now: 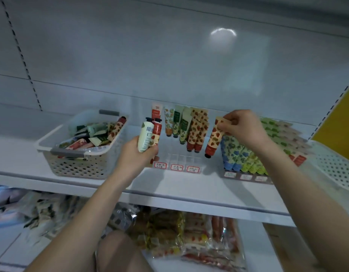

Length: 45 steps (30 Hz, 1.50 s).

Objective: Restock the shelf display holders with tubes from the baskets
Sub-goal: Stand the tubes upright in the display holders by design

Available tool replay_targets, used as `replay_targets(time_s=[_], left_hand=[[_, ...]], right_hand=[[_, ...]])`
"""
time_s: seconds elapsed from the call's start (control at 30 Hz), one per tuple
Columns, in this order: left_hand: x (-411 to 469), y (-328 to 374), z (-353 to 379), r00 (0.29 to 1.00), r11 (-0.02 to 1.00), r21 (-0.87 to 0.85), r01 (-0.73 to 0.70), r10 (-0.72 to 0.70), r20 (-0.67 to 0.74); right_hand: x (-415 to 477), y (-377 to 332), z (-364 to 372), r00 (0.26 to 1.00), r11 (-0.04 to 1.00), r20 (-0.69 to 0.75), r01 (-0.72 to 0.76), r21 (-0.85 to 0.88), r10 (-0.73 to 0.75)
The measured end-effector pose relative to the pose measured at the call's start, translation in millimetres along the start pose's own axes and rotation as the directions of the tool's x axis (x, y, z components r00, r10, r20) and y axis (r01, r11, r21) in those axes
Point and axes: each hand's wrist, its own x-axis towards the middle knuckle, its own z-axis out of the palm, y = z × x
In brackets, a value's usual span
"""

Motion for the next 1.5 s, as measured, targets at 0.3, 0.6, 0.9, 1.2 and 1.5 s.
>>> replay_targets(time_s=[0.3, 0.6, 0.9, 1.2, 1.5], left_hand=[[-4, -24, 7, 0.998, 0.998, 0.026, 0.056, -0.056, 0.006], [-1, -29, 14, 0.998, 0.998, 0.030, 0.056, -0.056, 0.003], [4, -28, 32, 0.999, 0.999, -0.038, 0.027, -0.025, 0.041], [5, -28, 39, 0.998, 0.998, -0.066, 0.026, -0.022, 0.061], [1, -18, 34, 0.993, 0.990, -0.131, 0.054, -0.039, 0.113]], right_hand=[[15, 22, 44, 0.988, 0.990, -0.112, 0.096, -0.105, -0.108], [22, 35, 68, 0.995, 0.993, -0.068, 0.065, -0.097, -0.071], [28, 37, 70, 0.999, 0.977, 0.001, 0.039, -0.211, -0.040], [26, 33, 71, 0.999, 0.967, 0.008, 0.052, -0.247, -0.052], [29, 35, 68, 0.999, 0.987, 0.026, 0.037, -0.157, -0.033]])
